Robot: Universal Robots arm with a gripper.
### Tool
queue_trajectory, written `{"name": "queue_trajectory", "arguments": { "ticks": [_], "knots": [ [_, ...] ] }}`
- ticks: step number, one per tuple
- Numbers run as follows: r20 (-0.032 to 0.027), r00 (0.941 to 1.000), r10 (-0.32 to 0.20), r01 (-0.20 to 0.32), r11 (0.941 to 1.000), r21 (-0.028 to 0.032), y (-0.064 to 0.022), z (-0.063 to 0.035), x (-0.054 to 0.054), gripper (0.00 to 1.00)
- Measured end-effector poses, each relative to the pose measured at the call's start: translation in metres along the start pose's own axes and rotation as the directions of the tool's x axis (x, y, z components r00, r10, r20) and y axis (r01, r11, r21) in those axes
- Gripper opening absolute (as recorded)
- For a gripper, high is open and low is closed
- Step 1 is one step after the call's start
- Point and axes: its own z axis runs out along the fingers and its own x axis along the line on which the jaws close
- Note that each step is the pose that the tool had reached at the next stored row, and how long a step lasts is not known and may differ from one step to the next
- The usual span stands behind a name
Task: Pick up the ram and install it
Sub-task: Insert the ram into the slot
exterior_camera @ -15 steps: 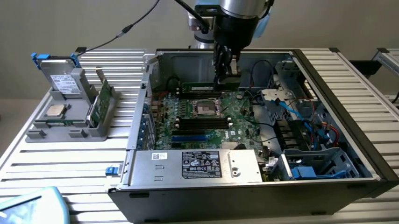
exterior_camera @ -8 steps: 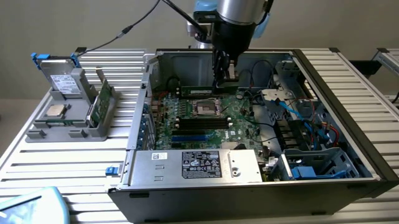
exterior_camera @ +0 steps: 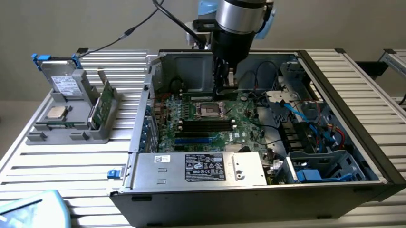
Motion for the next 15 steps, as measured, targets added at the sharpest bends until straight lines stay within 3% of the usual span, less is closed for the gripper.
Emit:
{"name": "queue_trajectory", "arguments": {
  "ticks": [15],
  "knots": [
    [0.0021, 0.9998, 0.020, -0.020, 0.9998, 0.0009, -0.0014, 0.0272, 0.004, 0.13]
  ]
}}
